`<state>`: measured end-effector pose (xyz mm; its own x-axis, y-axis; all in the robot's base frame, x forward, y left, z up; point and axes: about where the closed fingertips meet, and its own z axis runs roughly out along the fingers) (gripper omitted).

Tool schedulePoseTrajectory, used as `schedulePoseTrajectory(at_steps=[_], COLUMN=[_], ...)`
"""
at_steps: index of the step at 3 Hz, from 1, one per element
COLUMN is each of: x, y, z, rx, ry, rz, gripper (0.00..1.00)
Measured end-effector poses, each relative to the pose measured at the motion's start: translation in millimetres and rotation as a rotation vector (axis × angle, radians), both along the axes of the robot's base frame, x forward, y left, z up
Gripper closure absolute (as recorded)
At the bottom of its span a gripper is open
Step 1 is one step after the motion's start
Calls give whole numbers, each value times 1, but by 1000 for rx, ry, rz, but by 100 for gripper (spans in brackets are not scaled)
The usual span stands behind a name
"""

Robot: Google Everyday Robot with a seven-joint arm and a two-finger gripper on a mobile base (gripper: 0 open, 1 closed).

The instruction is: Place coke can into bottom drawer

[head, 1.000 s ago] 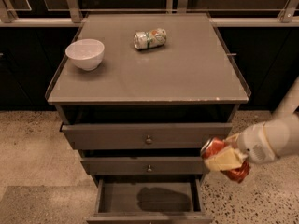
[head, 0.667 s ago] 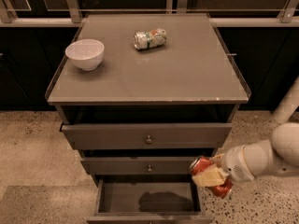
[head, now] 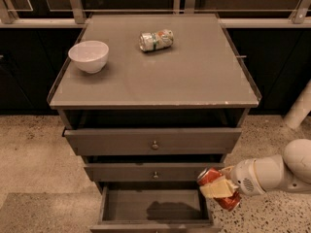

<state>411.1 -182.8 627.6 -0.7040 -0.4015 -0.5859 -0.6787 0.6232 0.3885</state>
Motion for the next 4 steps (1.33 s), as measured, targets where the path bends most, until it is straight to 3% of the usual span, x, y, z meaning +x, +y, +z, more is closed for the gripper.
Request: schedulePoseTrajectory(at_steps=[1,3,4], x=[11,33,23], y=[10,111,123], z=[-27,-145,-168], rx=[98,347,382], ry=[10,130,177], rz=[-21,30,32], gripper=[100,100,100])
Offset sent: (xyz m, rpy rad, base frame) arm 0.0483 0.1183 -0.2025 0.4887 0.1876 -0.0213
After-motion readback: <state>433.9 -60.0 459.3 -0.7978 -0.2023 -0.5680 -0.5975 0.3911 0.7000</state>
